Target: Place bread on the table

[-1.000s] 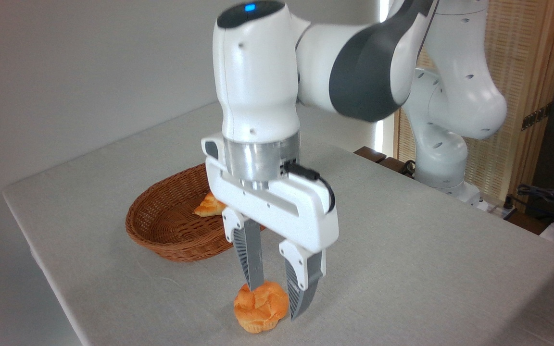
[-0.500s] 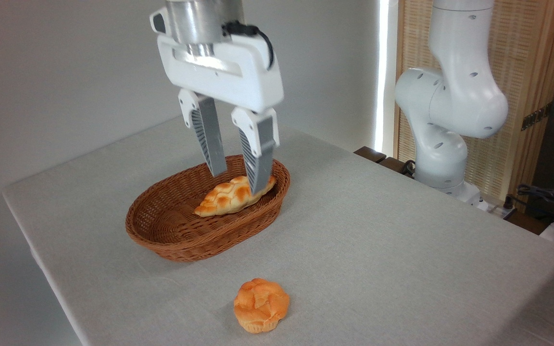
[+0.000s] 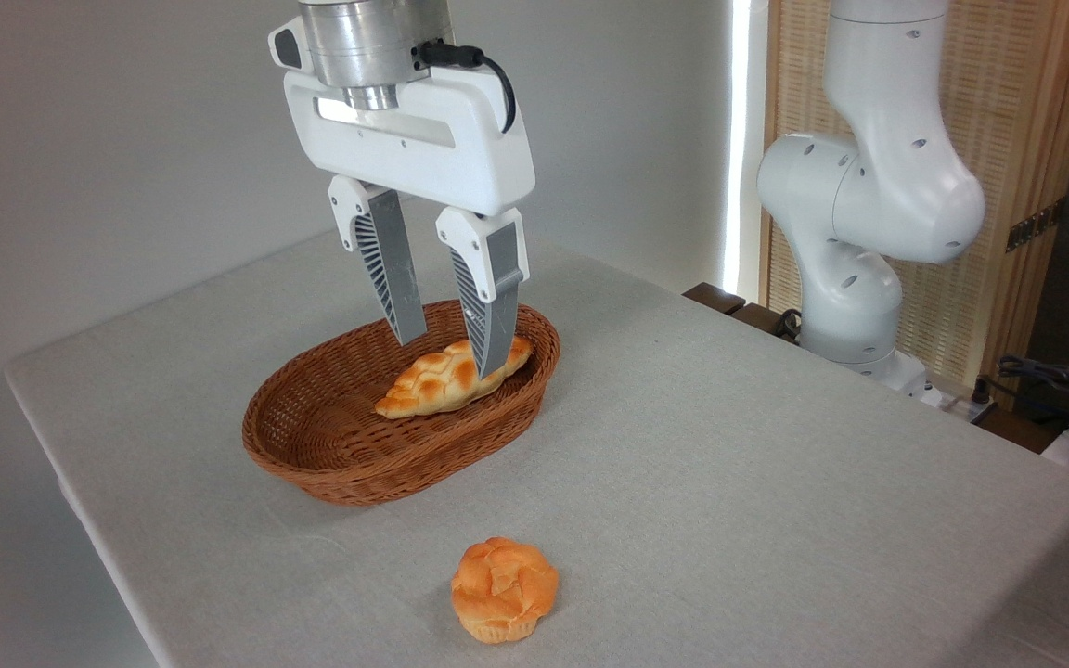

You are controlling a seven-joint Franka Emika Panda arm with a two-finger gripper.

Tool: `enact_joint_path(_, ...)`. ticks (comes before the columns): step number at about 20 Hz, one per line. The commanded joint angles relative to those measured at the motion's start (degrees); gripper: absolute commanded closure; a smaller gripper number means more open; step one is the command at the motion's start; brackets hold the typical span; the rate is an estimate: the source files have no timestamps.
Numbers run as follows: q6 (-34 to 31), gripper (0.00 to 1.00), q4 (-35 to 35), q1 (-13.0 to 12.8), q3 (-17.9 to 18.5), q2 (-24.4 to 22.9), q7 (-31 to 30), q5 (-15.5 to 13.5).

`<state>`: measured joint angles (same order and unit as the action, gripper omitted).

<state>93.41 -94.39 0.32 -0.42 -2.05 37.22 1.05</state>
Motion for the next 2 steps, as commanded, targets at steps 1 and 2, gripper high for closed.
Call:
enact_joint_path(1, -1.13, 0.0, 1.67, 0.65, -0.63, 0.91, -0.04, -0.79)
enact_joint_path(2, -1.13, 0.0, 1.67, 0.65, -0.63, 0.91, 0.05, -0.44)
